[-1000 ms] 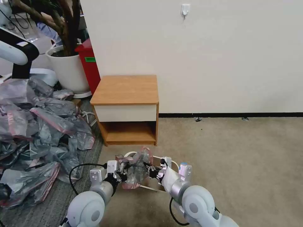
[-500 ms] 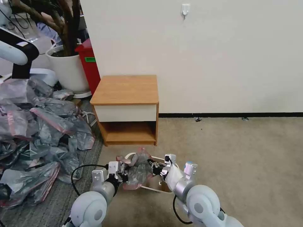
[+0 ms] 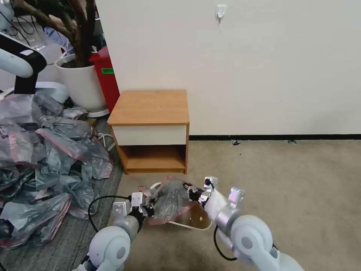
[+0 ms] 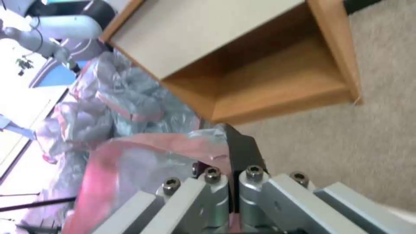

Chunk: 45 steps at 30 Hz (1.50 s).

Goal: Pick up the garbage bag from the table and place it over the trash can.

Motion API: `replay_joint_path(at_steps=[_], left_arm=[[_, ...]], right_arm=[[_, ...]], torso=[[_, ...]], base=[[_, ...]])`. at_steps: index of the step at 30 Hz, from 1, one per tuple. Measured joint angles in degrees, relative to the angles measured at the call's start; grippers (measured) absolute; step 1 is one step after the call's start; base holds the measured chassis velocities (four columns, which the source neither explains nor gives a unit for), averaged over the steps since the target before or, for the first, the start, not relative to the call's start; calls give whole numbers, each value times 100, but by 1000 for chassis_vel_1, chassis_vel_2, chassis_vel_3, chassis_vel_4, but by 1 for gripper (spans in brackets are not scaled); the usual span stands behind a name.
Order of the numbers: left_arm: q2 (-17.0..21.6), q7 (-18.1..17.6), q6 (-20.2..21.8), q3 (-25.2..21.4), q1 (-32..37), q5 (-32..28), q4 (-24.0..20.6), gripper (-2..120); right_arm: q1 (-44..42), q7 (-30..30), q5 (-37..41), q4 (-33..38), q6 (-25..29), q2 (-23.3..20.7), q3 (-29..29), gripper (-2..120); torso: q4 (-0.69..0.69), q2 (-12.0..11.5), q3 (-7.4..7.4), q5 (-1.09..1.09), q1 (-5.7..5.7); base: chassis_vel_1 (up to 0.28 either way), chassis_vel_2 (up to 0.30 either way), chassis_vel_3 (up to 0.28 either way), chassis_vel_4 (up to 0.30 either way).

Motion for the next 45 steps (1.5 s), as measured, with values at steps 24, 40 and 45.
replay_joint_path(at_steps=[24,40,45], left_arm=[[36,1032,-355,-68,369,778,-117,6],[-97,1594,-844,-245,482,1062,-54,6],[-150,1594,-903,-281,473,1064,-25,6]], right_arm=[[716,617,285,-784,-388,-443,0,0],[607,671,269,-937,-588,-615,140,0],[457,592,263,-922,-614,-680,269,0]], torso=[[0,0,0,-1,0],[0,0,0,0,0],[0,0,0,0,0]], base=[[0,0,0,0],[0,0,0,0],[0,0,0,0]])
